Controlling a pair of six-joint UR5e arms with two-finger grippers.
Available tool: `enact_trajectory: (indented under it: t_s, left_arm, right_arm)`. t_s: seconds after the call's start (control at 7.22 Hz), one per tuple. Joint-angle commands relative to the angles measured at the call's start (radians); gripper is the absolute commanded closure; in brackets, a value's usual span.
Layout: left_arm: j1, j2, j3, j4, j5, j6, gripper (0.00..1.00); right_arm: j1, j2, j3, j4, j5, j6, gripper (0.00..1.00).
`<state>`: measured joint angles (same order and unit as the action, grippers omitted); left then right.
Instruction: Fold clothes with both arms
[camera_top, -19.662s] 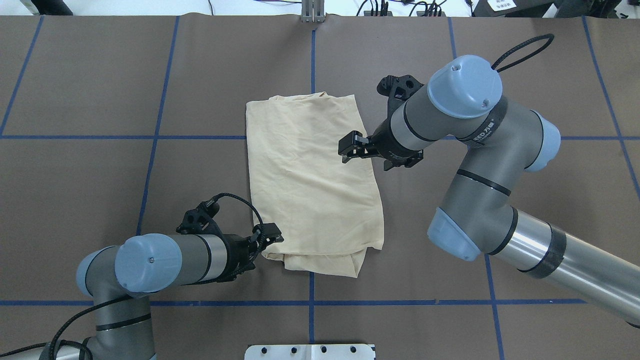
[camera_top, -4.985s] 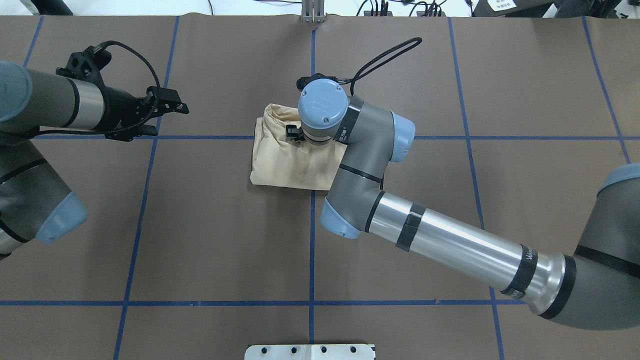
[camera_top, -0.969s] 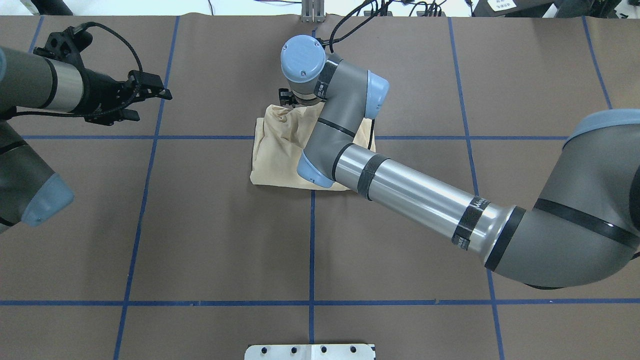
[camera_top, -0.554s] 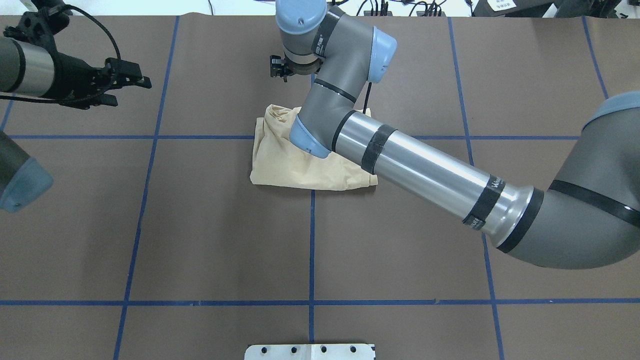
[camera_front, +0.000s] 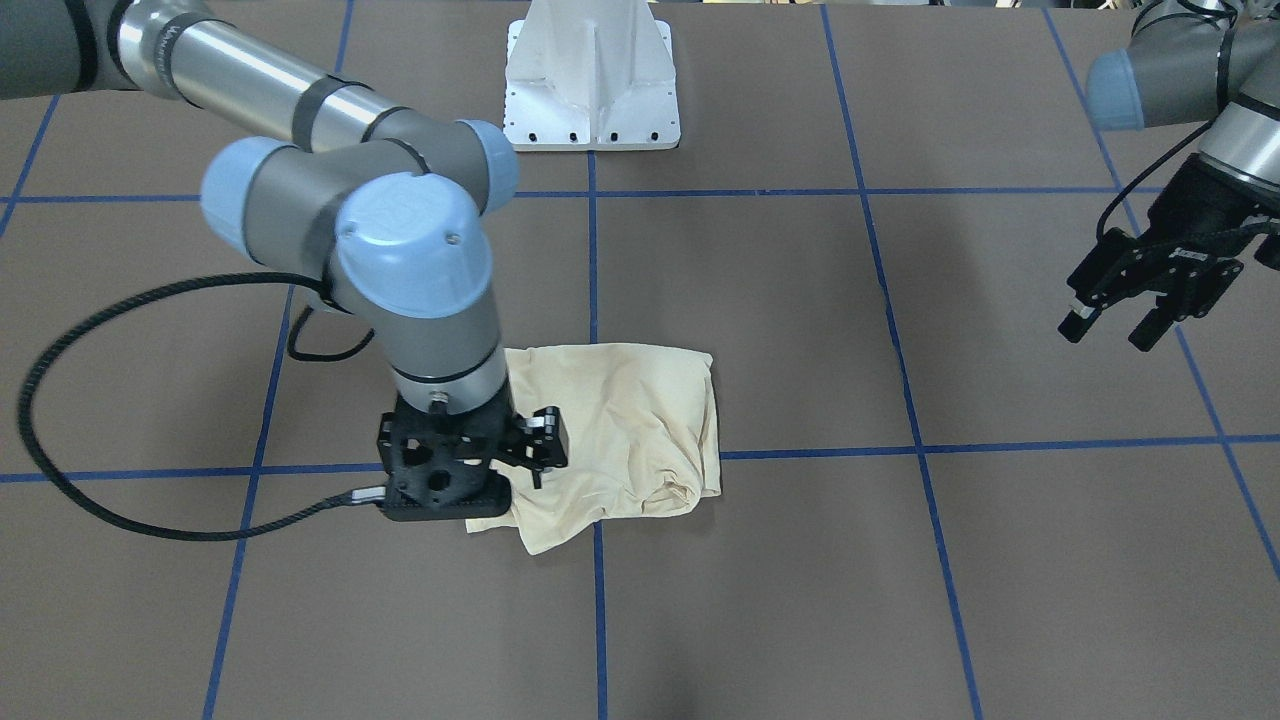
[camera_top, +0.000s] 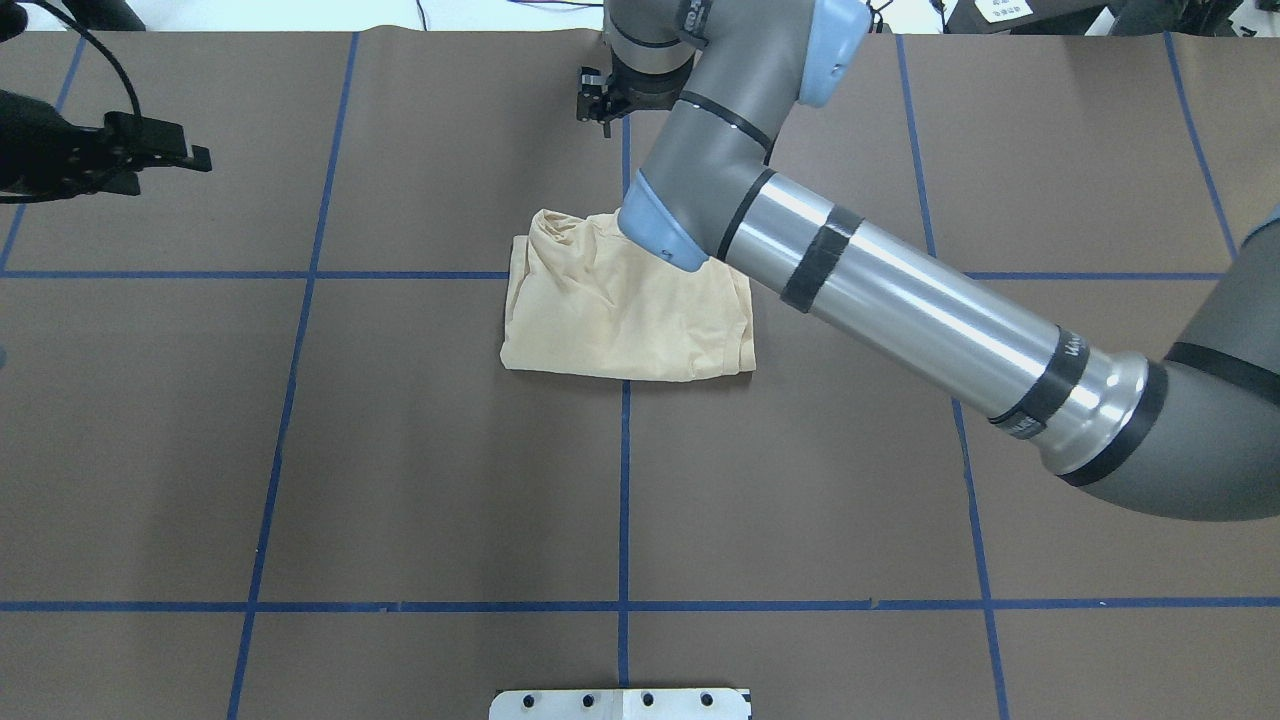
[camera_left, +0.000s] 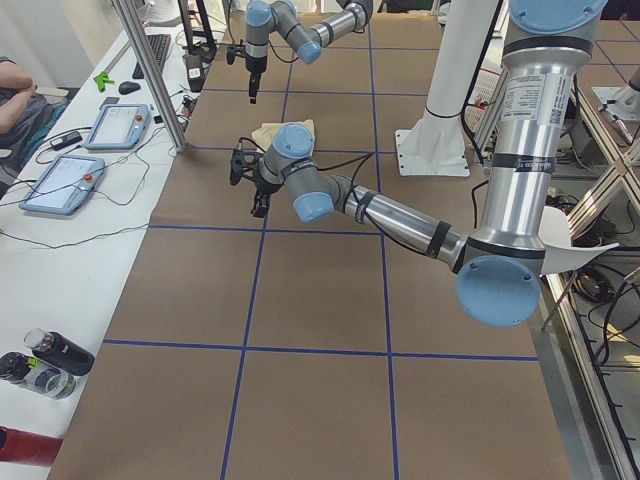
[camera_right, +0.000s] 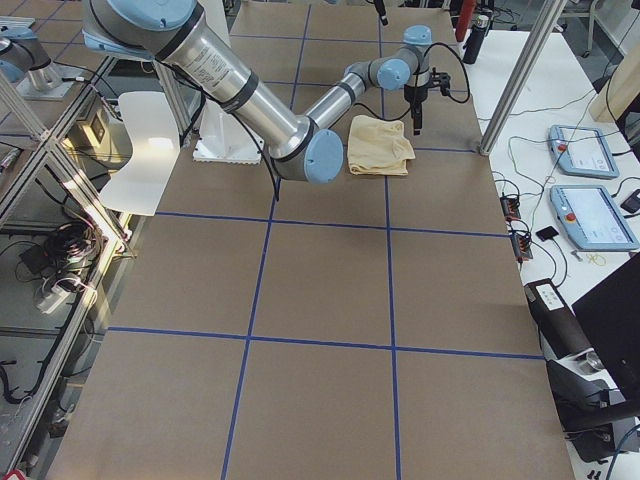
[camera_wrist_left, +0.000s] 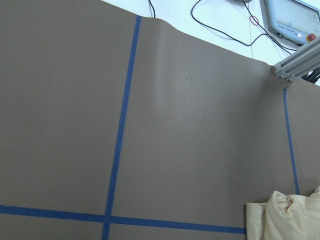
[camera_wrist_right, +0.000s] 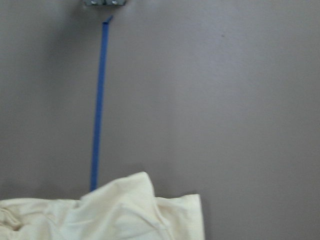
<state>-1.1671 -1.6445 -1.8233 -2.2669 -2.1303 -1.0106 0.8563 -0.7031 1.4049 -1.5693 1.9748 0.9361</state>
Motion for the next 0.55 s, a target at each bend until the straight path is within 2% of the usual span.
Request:
enact_trajectory:
  t_s: [0.0,0.28,0.42]
  left_arm:
    - [-0.086,0.035,0.035,-0.002,0.009,0.093,0.01]
    - [-0.147,0.093,0.039,-0.011,0.009,0.322,0.01]
    - [-0.144,0.112,0.064,-0.016,0.038,0.326,0.01]
  right_arm:
    - [0.097,-0.287,0.282,-0.040,0.057,-0.115,0.01]
    - [0.144,-0.440,0.353,-0.023,0.099,-0.167,0.00]
    - [0.162,-0.464,0.353,-0.024,0.098,-0.165,0.00]
